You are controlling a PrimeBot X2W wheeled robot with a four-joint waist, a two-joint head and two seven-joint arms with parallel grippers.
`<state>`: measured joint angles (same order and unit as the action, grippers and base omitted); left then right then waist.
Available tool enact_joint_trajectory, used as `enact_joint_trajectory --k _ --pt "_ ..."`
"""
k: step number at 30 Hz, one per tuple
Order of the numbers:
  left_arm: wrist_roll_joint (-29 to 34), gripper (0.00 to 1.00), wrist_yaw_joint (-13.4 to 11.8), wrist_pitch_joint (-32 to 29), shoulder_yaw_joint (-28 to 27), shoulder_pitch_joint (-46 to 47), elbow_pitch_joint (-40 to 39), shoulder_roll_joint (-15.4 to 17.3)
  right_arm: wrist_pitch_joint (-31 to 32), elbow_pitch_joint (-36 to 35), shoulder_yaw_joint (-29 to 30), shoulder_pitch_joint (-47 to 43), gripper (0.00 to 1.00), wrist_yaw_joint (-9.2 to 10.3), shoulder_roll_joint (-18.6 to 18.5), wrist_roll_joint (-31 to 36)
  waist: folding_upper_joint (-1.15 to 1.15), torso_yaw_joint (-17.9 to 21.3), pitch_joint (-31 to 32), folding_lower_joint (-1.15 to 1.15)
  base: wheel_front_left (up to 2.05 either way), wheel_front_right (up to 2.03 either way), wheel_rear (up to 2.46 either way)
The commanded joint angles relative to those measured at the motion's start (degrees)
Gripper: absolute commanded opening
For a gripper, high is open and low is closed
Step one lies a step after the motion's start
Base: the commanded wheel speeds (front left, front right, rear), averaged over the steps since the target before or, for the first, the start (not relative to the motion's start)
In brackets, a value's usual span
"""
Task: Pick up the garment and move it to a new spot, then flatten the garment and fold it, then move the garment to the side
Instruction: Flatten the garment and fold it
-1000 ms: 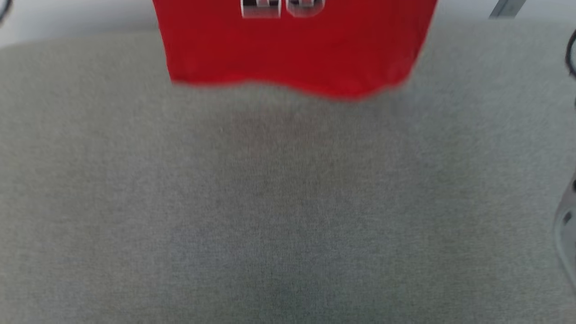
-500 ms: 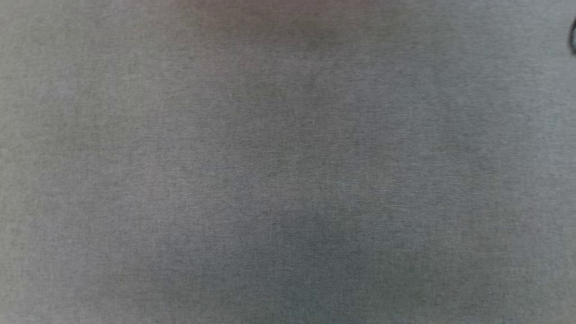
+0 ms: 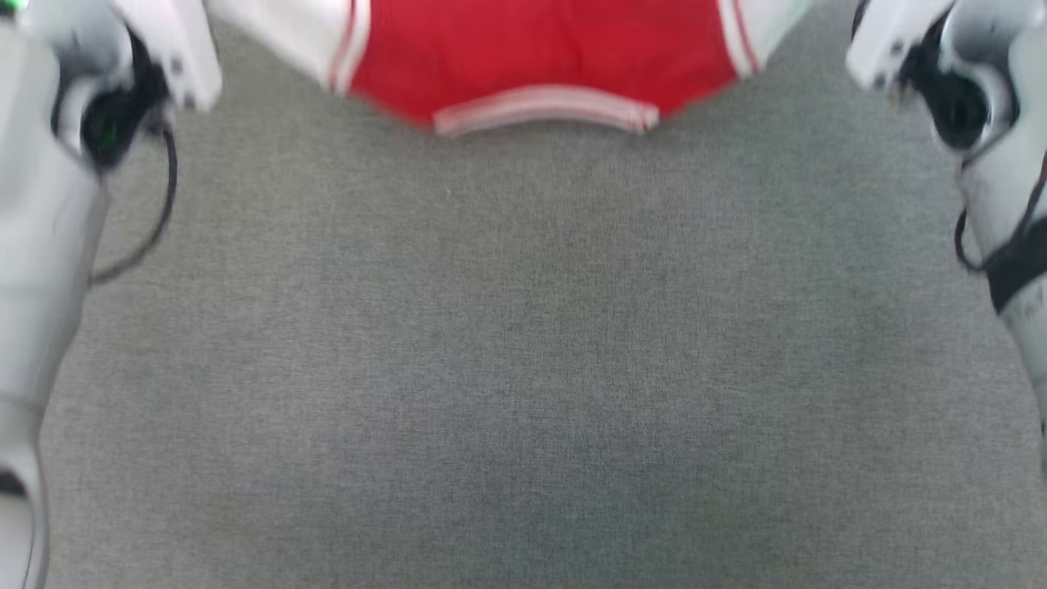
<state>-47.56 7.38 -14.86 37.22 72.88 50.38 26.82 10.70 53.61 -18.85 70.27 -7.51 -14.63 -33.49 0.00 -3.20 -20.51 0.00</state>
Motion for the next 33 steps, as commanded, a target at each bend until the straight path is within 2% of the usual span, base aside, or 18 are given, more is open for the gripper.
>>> enact_joint_trajectory --k 1,7,11,18,22,23,30,33 --pt "-2.41 0.0 0.03 -2.88 0.48 -3.09 -1.54 1.29 2.25 -2.4 -1.5 -3.3 0.0 0.03 -1.25 -2.1 0.0 -0.01 1.5 0.0 0.0 0.0 0.0" --pt "-7.63 0.0 0.04 -11.45 2.47 -13.27 -10.36 6.26 12.61 -13.33 -5.86 -14.97 0.0 0.03 -7.01 -10.28 0.0 0.04 4.28 0.0 0.0 0.0 0.0" --pt "-10.05 0.0 -2.37 -15.79 2.74 -20.82 -18.98 9.92 18.19 -21.25 -6.36 -23.16 0.0 0.04 -11.11 -13.37 0.0 0.27 5.83 0.0 0.0 0.0 0.0" --pt "-14.35 0.0 -11.53 -20.63 1.95 -34.94 -38.96 17.62 27.4 -35.19 -3.65 -37.31 0.0 0.03 -16.82 -16.16 0.0 0.66 7.15 0.0 0.0 0.0 0.0" --pt "-16.59 0.0 -17.31 -23.24 1.88 -42.26 -49.09 21.78 33.29 -42.55 -0.85 -45.17 0.0 0.03 -18.6 -17.63 0.0 0.78 7.71 0.0 0.0 0.0 0.0" --pt "-16.59 0.0 -17.31 -23.24 1.88 -42.26 -49.09 21.78 33.29 -42.55 -0.85 -45.17 0.0 0.03 -18.6 -17.63 0.0 0.78 7.71 0.0 0.0 0.0 0.0" --pt "-21.97 0.0 -26.02 -28.04 2.66 -53.66 -61.76 27.38 45.51 -54.66 3.5 -58.06 0.0 0.03 -21.54 -20.7 0.0 0.84 8.29 0.0 0.0 0.0 0.0" --pt "-23.41 0.0 -28.12 -28.71 2.92 -56.94 -65.71 28.52 50.19 -59.03 6.14 -62.85 0.0 0.03 -22.37 -21.19 0.0 0.57 8.22 0.0 0.0 0.0 0.0"
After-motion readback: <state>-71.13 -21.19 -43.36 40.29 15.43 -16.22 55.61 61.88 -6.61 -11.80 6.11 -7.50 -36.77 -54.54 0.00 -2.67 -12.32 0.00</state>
